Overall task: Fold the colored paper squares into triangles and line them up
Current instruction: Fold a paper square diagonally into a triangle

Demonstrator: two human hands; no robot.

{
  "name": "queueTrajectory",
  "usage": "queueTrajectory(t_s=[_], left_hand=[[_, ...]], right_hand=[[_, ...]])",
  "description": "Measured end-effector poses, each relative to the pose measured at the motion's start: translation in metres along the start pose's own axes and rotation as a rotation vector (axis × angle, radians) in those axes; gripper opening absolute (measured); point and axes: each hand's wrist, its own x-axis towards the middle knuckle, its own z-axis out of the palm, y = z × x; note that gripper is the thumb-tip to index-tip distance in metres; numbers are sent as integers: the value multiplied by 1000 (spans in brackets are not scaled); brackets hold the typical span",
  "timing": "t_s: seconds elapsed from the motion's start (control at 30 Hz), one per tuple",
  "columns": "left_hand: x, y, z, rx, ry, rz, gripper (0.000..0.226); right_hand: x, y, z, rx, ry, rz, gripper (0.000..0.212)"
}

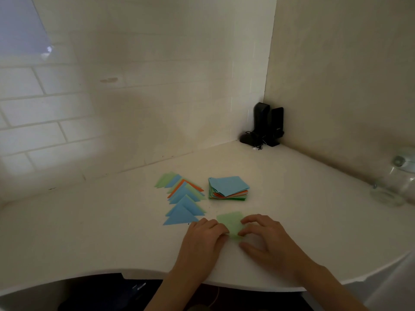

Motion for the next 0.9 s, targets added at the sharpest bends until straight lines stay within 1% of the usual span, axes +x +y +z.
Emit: queueTrajectory(t_s=[0.13, 0.23, 0.33, 0.4, 0.5, 0.6, 0.73, 0.9], left_hand=[[1, 1, 0, -138, 32, -168, 16], [4, 6, 3, -171, 57, -241, 22], [8, 11, 8, -158, 72, -298, 26], [10, 13, 11, -123, 76, -321, 29], [13, 12, 14, -91, 72, -342, 37], [16, 9, 13, -133, 51, -383, 36], [17, 3, 12, -228, 43, -415, 31], [19, -5, 9, -261, -5, -397, 23]], right_hand=[[10, -6, 6, 40, 80, 133, 41], [14, -9, 13, 17, 156, 170, 41], [17, -12, 16, 0, 199, 210, 41], [18, -14, 19, -21, 219, 232, 38], [17, -15, 21, -41, 239, 245, 19], [17, -15, 20, -67, 213, 268, 22], [19, -16, 16, -3, 175, 314, 22], [24, -10, 3, 93, 13, 356, 39]])
